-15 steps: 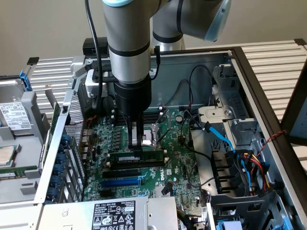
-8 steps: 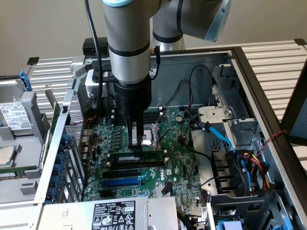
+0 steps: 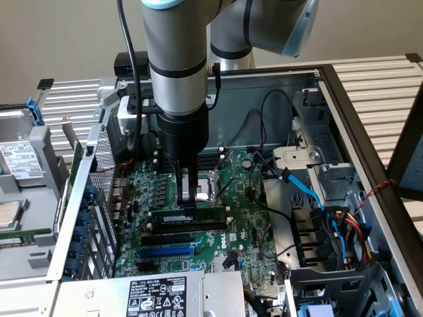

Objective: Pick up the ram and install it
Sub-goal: 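Insert the ram into the slot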

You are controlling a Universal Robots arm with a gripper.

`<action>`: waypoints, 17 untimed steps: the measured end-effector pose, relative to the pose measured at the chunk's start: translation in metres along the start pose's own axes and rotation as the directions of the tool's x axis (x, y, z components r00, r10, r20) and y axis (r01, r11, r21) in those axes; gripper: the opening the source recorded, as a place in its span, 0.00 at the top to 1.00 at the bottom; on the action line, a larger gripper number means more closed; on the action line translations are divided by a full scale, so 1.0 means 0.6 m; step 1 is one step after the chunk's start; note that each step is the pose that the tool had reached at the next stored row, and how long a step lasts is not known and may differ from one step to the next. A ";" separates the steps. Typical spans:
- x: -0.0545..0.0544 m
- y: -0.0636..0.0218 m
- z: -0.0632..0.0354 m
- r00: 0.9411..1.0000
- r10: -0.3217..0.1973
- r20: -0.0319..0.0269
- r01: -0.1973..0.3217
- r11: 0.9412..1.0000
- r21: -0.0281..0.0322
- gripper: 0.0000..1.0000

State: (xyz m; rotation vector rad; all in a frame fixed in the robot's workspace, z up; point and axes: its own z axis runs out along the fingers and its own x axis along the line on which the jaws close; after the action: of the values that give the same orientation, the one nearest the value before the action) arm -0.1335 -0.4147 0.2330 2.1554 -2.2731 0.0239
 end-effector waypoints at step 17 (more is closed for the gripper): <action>0.000 0.000 0.002 1.000 -0.001 0.000 0.001 1.000 0.001 0.88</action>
State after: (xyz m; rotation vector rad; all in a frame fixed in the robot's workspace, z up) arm -0.1335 -0.4147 0.2320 2.1564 -2.2729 0.0246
